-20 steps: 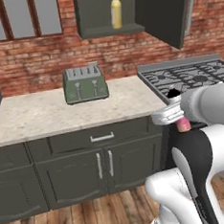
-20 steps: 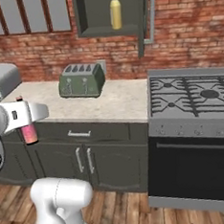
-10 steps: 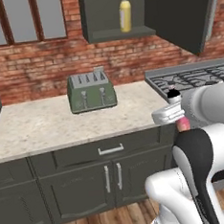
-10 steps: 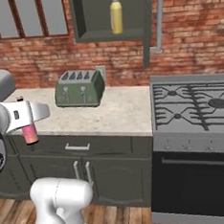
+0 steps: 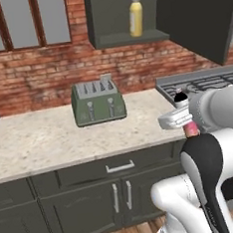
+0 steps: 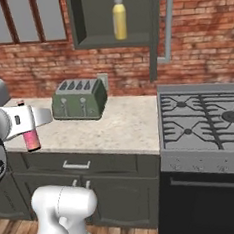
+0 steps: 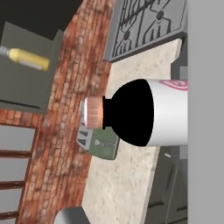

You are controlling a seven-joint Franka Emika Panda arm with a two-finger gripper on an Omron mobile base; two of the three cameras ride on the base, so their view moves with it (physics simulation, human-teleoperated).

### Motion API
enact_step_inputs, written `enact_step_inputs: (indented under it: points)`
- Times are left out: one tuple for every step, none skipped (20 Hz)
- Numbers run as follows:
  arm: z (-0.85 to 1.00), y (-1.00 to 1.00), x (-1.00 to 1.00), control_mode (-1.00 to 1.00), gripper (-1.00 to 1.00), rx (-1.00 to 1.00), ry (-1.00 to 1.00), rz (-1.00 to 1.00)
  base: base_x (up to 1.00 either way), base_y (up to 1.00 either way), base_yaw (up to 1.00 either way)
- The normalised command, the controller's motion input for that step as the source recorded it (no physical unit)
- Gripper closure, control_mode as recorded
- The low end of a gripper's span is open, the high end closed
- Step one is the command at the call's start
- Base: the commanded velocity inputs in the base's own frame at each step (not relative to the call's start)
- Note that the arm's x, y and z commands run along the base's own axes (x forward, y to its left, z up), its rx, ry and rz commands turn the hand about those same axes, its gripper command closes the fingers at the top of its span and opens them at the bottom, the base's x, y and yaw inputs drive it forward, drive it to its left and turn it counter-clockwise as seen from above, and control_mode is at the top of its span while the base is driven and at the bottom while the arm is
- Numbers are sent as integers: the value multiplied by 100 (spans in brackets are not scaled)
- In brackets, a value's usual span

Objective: Sort all alcoholic drinks to one cabinet, and non-alcoholic drinks to the other.

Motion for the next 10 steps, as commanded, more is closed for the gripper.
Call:
enact_step_inputs:
  points:
    - [0, 0, 0, 100, 100, 0, 0, 0, 52, 0, 0]
    - [0, 0, 0, 100, 100, 0, 0, 0, 51, 0, 0]
    - [0, 0, 0, 100, 100, 0, 0, 0, 51, 0, 0]
    - [0, 0, 0, 100, 100, 0, 0, 0, 49, 0, 0]
    - [0, 0, 0, 100, 100, 0, 0, 0, 51, 0, 1]
    - [0, 0, 0, 100, 100, 0, 0, 0, 54, -1, 1]
    - [0, 0, 0, 100, 100, 0, 0, 0, 57, -2, 1]
    - [0, 0, 0, 100, 100, 0, 0, 0, 59, 0, 1]
    - [0, 0, 0, 100, 100, 0, 0, 0, 56, -3, 1]
    - [0, 0, 0, 100, 100, 0, 0, 0, 54, -4, 2]
